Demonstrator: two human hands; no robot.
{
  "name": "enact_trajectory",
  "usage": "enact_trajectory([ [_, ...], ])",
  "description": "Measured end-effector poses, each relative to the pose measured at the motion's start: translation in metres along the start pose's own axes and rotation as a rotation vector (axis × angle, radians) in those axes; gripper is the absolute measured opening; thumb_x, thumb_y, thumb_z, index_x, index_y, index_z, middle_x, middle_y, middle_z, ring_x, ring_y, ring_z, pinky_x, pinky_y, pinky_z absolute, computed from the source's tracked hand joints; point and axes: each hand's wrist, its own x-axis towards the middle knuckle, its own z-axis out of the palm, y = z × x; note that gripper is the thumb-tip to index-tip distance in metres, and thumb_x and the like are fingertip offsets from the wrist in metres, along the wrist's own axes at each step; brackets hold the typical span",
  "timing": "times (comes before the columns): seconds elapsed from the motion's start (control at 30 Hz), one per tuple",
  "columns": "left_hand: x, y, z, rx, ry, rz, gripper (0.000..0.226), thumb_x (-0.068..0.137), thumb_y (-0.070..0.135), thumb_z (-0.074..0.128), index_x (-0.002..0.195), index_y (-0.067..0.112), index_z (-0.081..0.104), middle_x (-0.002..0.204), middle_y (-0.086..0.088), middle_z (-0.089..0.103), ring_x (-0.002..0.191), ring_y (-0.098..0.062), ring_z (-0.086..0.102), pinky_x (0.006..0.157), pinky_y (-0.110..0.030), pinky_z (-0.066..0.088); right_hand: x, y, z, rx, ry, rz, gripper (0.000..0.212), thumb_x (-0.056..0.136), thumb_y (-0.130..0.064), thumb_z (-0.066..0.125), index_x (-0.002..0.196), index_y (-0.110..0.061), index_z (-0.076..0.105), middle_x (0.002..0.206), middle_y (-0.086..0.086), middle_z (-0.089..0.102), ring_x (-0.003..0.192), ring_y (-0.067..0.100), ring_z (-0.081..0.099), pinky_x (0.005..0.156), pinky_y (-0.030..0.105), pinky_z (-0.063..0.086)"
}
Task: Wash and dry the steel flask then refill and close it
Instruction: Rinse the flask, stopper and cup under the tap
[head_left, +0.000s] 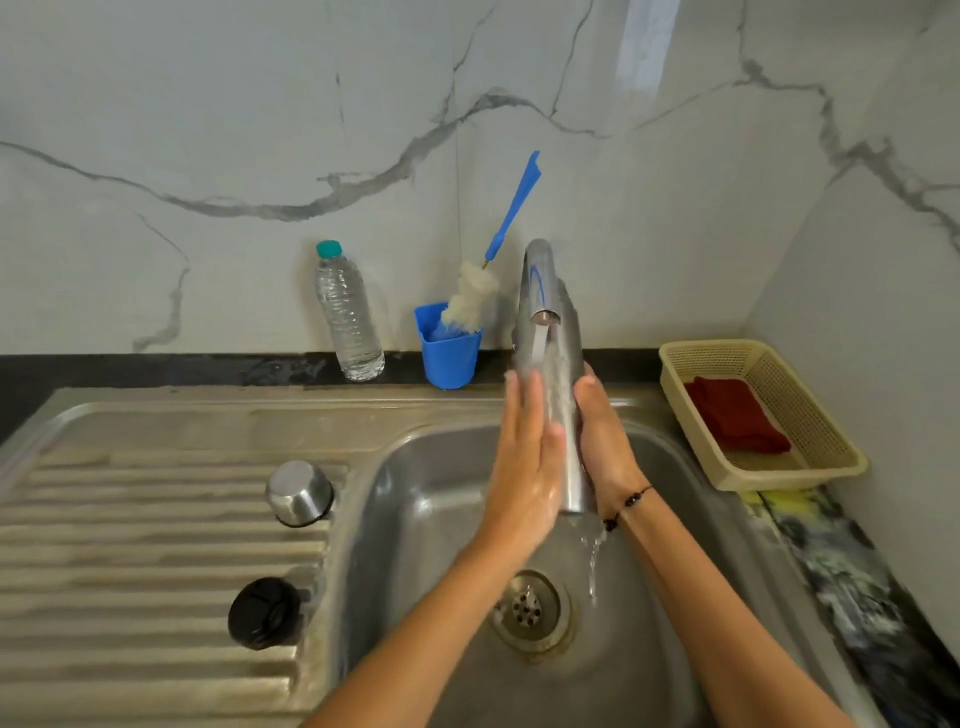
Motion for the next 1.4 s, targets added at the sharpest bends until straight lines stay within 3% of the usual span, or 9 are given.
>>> enact_trajectory([
  [0.07, 0.037, 0.005, -0.014, -0.060, 0.056, -0.046, 0.059, 0.100, 0.043, 0.018, 0.152, 0.027, -0.004, 0.160, 0.010, -0.011, 0.143, 0.001, -0.007, 0.111, -0.012, -0.005, -0.017, 0.009, 0.005, 0.028, -0.051, 0.005, 0.031, 0.099, -0.037, 0.030, 0.124, -0.028, 0.046, 0.100, 0.006, 0.068, 0.082, 0.019, 0.068, 0.066, 0.028, 0.055],
  [0.2, 0.088, 0.003, -0.029, -0.048, 0.085, -0.130, 0.053, 0.105, 0.032, 0.024, 0.154, 0.020, 0.010, 0.161, 0.002, 0.011, 0.147, -0.012, 0.011, 0.120, -0.040, 0.012, -0.032, 0.022, 0.014, 0.041, -0.046, 0.033, 0.042, 0.094, -0.047, 0.038, 0.129, -0.026, 0.043, 0.106, 0.013, 0.064, 0.090, 0.025, 0.066, 0.073, 0.032, 0.056],
  [0.37, 0.015, 0.002, 0.008, 0.263, -0.021, 0.155, 0.065, 0.092, 0.063, 0.003, 0.149, 0.035, -0.009, 0.155, 0.017, -0.025, 0.143, -0.006, -0.024, 0.113, -0.024, -0.016, -0.006, 0.009, -0.006, -0.045, -0.003, -0.042, 0.037, 0.100, -0.038, 0.029, 0.133, -0.029, 0.042, 0.122, -0.001, 0.060, 0.107, 0.008, 0.060, 0.087, 0.026, 0.052],
  [0.53, -0.002, -0.002, 0.006, 0.177, -0.046, 0.040, 0.083, 0.070, 0.084, -0.011, 0.144, 0.046, -0.007, 0.145, 0.037, -0.025, 0.138, 0.006, -0.026, 0.106, -0.016, -0.015, -0.005, 0.015, -0.006, -0.001, 0.013, 0.014, 0.040, 0.099, -0.037, 0.031, 0.134, -0.022, 0.042, 0.122, 0.005, 0.061, 0.111, 0.018, 0.059, 0.097, 0.042, 0.048],
  [0.7, 0.063, 0.012, -0.013, 0.087, 0.081, -0.055, 0.051, 0.103, 0.040, 0.025, 0.151, 0.035, 0.008, 0.161, 0.005, 0.002, 0.147, -0.015, 0.009, 0.119, -0.044, 0.012, -0.021, 0.020, 0.004, -0.036, -0.058, 0.020, 0.052, 0.090, -0.052, 0.035, 0.136, -0.026, 0.037, 0.112, 0.007, 0.064, 0.093, 0.020, 0.067, 0.077, 0.035, 0.056],
  [0.93, 0.095, 0.010, -0.016, -0.009, 0.222, -0.211, 0.057, 0.096, 0.043, 0.042, 0.148, 0.025, 0.025, 0.133, -0.005, 0.051, 0.118, -0.022, 0.052, 0.097, -0.041, 0.046, -0.017, 0.011, -0.001, -0.100, -0.097, 0.091, 0.047, 0.091, -0.058, 0.039, 0.132, -0.037, 0.038, 0.117, 0.006, 0.061, 0.099, 0.020, 0.064, 0.087, 0.042, 0.053],
  [1.03, 0.075, 0.018, -0.008, 0.029, 0.226, -0.088, 0.052, 0.100, 0.041, 0.034, 0.148, 0.025, 0.022, 0.148, 0.000, 0.036, 0.132, -0.016, 0.040, 0.104, -0.034, 0.039, -0.008, 0.008, -0.005, 0.000, -0.041, 0.120, 0.035, 0.097, -0.044, 0.036, 0.117, -0.020, 0.051, 0.093, 0.005, 0.065, 0.072, 0.012, 0.067, 0.061, 0.026, 0.054],
  [1.2, -0.014, -0.001, 0.008, 0.198, -0.061, 0.155, 0.058, 0.102, 0.038, 0.019, 0.145, 0.027, -0.020, 0.151, 0.017, -0.032, 0.138, 0.006, -0.026, 0.111, -0.011, -0.014, 0.006, 0.000, -0.017, 0.116, 0.071, 0.208, 0.046, 0.097, -0.048, 0.031, 0.100, -0.015, 0.062, 0.074, 0.003, 0.069, 0.060, 0.009, 0.067, 0.049, 0.017, 0.050],
  [1.4, 0.020, -0.001, 0.003, -0.022, -0.034, 0.000, 0.064, 0.103, 0.038, 0.031, 0.150, 0.031, -0.012, 0.159, 0.009, -0.015, 0.144, -0.001, -0.010, 0.116, -0.022, 0.000, 0.001, -0.001, -0.011, 0.117, 0.015, 0.242, 0.050, 0.096, -0.052, 0.027, 0.109, -0.016, 0.060, 0.075, 0.003, 0.072, 0.063, 0.013, 0.069, 0.052, 0.021, 0.053],
])
